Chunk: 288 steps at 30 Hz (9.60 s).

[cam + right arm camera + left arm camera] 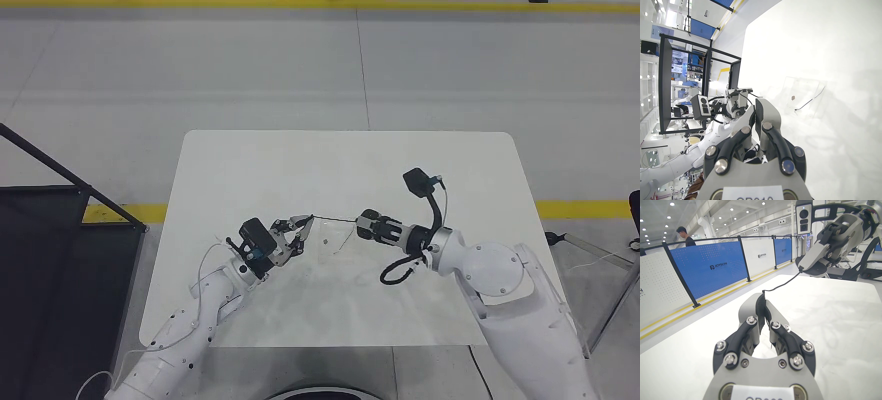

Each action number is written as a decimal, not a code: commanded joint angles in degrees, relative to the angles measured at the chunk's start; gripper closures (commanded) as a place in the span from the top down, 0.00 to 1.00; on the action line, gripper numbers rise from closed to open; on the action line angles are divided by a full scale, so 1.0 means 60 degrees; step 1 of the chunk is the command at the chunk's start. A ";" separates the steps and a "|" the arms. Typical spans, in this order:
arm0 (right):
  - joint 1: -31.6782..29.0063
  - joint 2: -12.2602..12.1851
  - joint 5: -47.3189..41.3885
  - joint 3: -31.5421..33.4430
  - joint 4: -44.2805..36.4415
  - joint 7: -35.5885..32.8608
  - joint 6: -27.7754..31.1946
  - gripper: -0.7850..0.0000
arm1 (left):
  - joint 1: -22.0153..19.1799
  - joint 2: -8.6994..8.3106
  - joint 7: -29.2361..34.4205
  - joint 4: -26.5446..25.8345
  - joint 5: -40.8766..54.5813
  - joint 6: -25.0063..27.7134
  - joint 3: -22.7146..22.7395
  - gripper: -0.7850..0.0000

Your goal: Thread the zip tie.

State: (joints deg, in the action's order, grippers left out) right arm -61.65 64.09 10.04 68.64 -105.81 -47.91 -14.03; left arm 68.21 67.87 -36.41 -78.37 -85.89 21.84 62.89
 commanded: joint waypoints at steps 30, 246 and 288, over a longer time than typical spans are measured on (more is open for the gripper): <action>0.0077 -0.0036 -0.0077 -0.0035 0.0082 -0.0041 -0.0100 0.00 | 0.0000 0.0000 0.0000 0.0000 0.0000 0.0000 0.0000 0.00; 0.0030 -0.0160 -0.0682 -0.0187 0.0103 0.0152 -0.0289 0.00 | 0.0233 0.0017 0.0352 -0.0362 0.0090 -0.0139 0.0174 0.00; 0.0370 -0.0120 -0.1310 -0.0283 0.0461 0.0223 -0.0896 0.00 | 0.0233 0.0017 0.0352 -0.0362 0.0090 -0.0139 0.0174 0.00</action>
State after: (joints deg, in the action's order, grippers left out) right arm -59.48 63.37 2.13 66.98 -103.08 -46.52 -19.25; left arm 69.61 67.97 -34.29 -80.54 -85.34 21.01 63.93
